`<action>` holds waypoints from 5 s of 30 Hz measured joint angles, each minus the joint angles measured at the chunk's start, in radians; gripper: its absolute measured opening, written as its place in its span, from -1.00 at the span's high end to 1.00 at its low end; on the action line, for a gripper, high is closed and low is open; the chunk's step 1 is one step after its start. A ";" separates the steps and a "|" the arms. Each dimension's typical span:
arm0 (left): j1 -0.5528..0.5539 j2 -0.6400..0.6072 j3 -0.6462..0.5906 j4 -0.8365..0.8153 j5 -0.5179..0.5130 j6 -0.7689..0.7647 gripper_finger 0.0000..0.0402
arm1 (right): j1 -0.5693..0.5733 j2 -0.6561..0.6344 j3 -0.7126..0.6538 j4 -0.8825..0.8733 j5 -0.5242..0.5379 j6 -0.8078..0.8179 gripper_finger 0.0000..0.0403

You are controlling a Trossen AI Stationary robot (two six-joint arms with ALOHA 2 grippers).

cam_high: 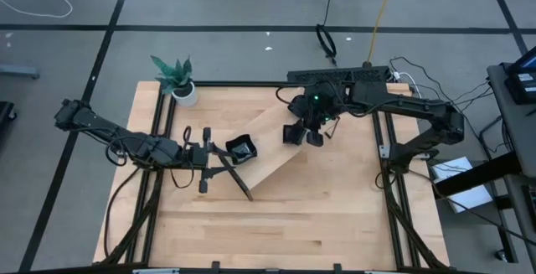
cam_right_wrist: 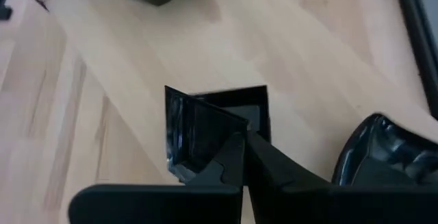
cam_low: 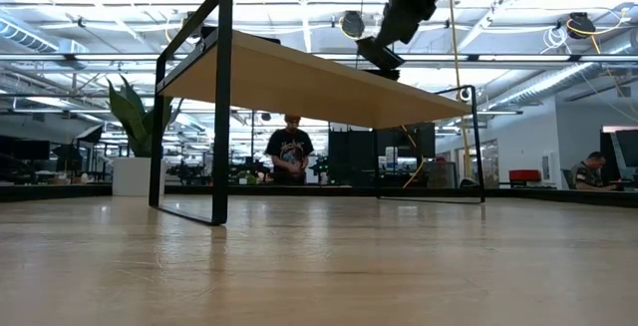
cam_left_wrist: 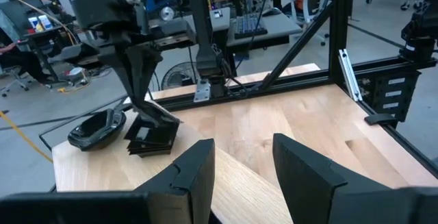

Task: Pick & Place Mini shaped plates
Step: Stack the square plate on top of the other square plates on the shelf, then return to Home Position

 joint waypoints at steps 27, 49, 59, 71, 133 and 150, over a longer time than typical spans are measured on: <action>0.000 0.000 0.000 0.000 0.000 0.000 0.24 | 0.002 0.013 -0.038 0.165 0.158 -0.146 0.85; 0.000 0.000 0.000 0.000 0.001 0.000 0.24 | 0.201 -0.214 -0.189 0.098 0.258 0.159 1.00; 0.000 0.000 0.000 0.000 0.004 0.000 0.24 | 0.332 -0.714 -0.819 0.639 0.263 0.253 1.00; 0.000 -0.001 -0.045 -0.023 0.023 -0.058 0.24 | 0.417 -1.150 -1.226 0.823 0.340 0.173 1.00; -0.247 -0.746 -0.636 -0.023 -0.159 -0.081 0.24 | 0.434 -1.455 -1.433 0.837 0.287 0.045 1.00; -0.247 -0.746 -0.636 -0.022 -0.160 -0.082 0.24 | 0.434 -1.455 -1.433 0.838 0.287 0.045 1.00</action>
